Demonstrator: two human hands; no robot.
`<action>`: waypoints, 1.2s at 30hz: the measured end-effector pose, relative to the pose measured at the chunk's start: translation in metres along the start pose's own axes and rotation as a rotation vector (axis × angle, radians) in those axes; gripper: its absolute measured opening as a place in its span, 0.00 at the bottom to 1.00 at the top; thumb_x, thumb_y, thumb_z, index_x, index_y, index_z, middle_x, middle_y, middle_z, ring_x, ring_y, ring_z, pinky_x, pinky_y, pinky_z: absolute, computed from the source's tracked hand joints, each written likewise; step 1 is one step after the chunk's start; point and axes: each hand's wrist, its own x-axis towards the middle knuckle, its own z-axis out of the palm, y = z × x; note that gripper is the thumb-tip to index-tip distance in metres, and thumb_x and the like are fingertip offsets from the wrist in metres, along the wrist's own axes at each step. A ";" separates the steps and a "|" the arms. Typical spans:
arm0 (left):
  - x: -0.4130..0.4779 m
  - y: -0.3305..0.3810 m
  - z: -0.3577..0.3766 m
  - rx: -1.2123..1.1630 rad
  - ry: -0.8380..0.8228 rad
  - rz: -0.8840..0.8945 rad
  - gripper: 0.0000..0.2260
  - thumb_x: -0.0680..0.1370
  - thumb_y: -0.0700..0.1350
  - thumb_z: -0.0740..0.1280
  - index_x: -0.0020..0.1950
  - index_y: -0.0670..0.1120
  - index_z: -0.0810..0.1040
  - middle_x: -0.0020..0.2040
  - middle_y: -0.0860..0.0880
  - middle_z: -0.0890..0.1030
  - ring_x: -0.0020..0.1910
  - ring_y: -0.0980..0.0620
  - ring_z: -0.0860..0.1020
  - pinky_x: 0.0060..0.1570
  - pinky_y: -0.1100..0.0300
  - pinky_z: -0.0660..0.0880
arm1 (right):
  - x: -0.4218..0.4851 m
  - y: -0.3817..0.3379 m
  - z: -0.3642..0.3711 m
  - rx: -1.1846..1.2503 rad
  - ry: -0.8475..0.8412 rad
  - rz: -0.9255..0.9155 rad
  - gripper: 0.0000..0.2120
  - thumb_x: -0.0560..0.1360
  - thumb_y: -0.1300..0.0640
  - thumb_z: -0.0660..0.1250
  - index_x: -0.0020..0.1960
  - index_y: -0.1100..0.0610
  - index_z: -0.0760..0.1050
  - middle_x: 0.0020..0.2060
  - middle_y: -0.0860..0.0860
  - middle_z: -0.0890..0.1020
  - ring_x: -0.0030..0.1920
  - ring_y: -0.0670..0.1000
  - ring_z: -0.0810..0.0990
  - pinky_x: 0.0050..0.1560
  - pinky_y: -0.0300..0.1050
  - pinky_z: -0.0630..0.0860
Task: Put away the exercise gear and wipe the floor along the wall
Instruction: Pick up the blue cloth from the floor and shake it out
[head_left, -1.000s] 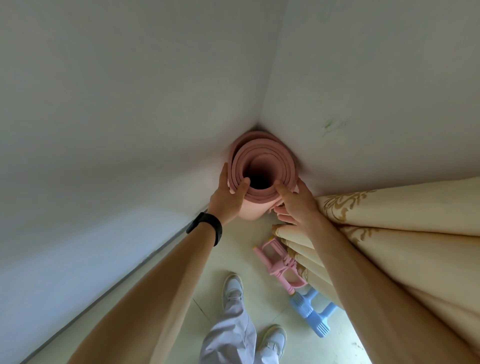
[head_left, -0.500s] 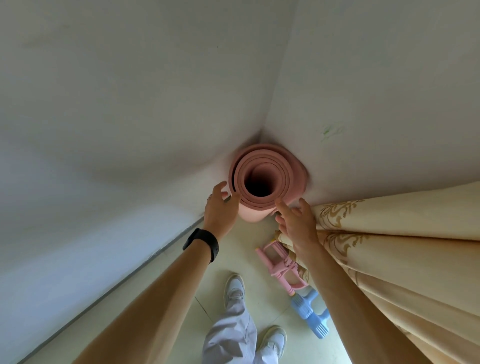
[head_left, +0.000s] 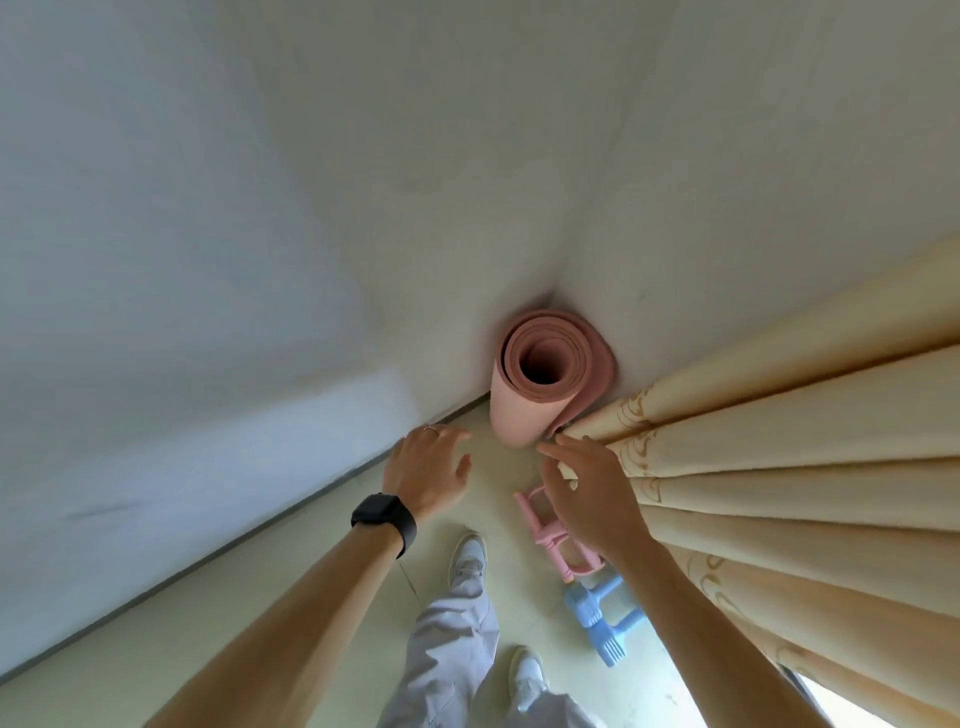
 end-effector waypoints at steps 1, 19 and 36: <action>-0.017 -0.003 -0.009 0.027 0.022 -0.002 0.19 0.81 0.53 0.60 0.73 0.52 0.71 0.71 0.49 0.74 0.71 0.48 0.69 0.70 0.50 0.66 | -0.011 -0.013 -0.009 -0.062 0.021 -0.053 0.11 0.79 0.61 0.67 0.60 0.59 0.82 0.60 0.54 0.83 0.65 0.56 0.77 0.67 0.39 0.60; -0.493 -0.109 -0.067 -0.045 0.716 -0.741 0.19 0.81 0.57 0.58 0.73 0.60 0.69 0.75 0.55 0.68 0.77 0.52 0.60 0.75 0.49 0.57 | -0.226 -0.273 0.045 -0.230 -0.079 -1.034 0.17 0.80 0.42 0.61 0.67 0.41 0.77 0.69 0.42 0.76 0.78 0.49 0.58 0.74 0.47 0.64; -1.085 -0.183 0.096 -0.098 1.074 -1.570 0.19 0.81 0.55 0.59 0.73 0.59 0.70 0.74 0.55 0.69 0.76 0.53 0.61 0.75 0.52 0.55 | -0.718 -0.474 0.319 -0.319 -0.640 -1.771 0.21 0.82 0.41 0.56 0.75 0.38 0.64 0.74 0.38 0.67 0.79 0.48 0.51 0.78 0.45 0.50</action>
